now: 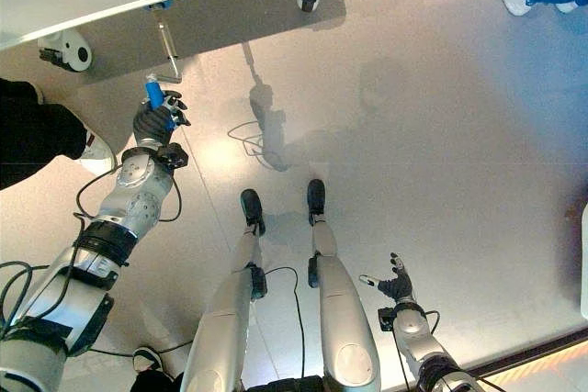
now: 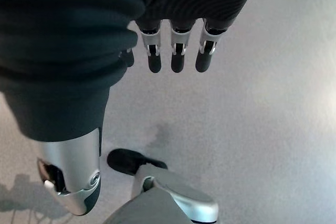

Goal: Raise the hospital bed

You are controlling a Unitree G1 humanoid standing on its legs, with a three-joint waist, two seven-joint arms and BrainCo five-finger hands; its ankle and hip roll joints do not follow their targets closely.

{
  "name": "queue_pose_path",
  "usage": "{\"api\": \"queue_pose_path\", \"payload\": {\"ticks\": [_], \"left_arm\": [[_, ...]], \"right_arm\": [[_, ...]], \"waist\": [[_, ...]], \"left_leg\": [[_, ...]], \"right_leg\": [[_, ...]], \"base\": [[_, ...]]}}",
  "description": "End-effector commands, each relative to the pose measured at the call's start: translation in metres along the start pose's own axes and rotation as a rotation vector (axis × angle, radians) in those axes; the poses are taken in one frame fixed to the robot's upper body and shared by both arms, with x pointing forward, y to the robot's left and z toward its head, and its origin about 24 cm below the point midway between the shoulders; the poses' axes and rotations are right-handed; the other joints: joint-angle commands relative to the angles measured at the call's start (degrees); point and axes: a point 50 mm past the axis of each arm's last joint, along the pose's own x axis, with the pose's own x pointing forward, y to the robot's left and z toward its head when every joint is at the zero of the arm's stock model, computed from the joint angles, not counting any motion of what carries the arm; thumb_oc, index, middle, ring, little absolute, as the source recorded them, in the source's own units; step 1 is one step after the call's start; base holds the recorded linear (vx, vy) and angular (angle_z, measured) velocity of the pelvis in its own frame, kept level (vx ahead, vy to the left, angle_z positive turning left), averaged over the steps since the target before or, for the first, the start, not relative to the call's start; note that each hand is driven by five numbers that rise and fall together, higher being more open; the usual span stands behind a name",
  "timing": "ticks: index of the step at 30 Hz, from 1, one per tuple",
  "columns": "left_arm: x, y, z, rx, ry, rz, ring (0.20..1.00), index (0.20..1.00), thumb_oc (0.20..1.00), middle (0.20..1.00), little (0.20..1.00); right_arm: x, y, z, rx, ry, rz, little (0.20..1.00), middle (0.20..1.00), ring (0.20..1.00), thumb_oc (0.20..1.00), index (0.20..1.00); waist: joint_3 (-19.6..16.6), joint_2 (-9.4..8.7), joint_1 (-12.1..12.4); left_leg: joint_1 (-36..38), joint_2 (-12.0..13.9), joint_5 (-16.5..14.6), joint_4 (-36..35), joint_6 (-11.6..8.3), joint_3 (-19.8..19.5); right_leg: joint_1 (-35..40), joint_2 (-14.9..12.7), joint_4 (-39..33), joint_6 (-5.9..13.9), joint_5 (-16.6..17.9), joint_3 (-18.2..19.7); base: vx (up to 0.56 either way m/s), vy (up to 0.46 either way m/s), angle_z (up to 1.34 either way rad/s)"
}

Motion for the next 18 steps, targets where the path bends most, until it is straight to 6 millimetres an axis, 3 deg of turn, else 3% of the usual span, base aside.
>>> {"api": "queue_pose_path", "payload": {"ticks": [1, 3, 5, 18], "left_arm": [[0.002, 0.011, 0.062, 0.001, -0.301, -0.033, 0.200, 0.200, 0.200, 0.200, 0.200], [0.002, 0.011, 0.062, 0.001, -0.301, -0.033, 0.200, 0.200, 0.200, 0.200, 0.200], [0.000, 0.028, 0.065, 0.021, -0.303, 0.014, 0.200, 0.200, 0.200, 0.200, 0.200], [0.004, 0.083, 0.066, 0.093, -0.238, 0.219, 0.200, 0.200, 0.200, 0.200, 0.200]], "right_arm": [[-0.007, -0.019, -0.022, -0.012, 0.079, -0.057, 1.000, 1.000, 1.000, 1.000, 1.000], [-0.007, -0.019, -0.022, -0.012, 0.079, -0.056, 1.000, 1.000, 1.000, 1.000, 1.000], [-0.007, -0.021, -0.023, -0.015, 0.085, -0.061, 1.000, 1.000, 1.000, 1.000, 1.000], [-0.006, -0.020, -0.020, -0.002, 0.068, -0.062, 1.000, 1.000, 1.000, 1.000, 1.000]], "waist": [[-0.34, 0.49, 1.91], [-0.34, 0.50, 1.89], [-0.34, -0.10, 2.70], [-0.34, -1.69, 3.92]], "left_leg": [[3.08, -1.32, -3.66, 0.04, -4.15, 1.90], [3.08, -1.32, -3.65, 0.04, -4.15, 1.89], [2.79, -1.45, -3.68, 0.04, -4.04, 1.20], [0.18, -1.44, -3.86, 0.04, -3.82, 0.53]], "right_leg": [[0.42, -2.35, 4.20, 6.86, -1.64, -0.21], [0.43, -2.35, 4.20, 6.86, -1.64, -0.22], [0.77, -2.58, 4.22, 6.94, -2.12, -1.31], [0.20, -2.81, 3.70, 6.99, -3.07, -3.26]], "base": [[0.01, 0.014, 0.16], [0.01, 0.010, 0.17], [0.02, 0.024, 0.12], [0.02, 0.023, 0.07]]}}
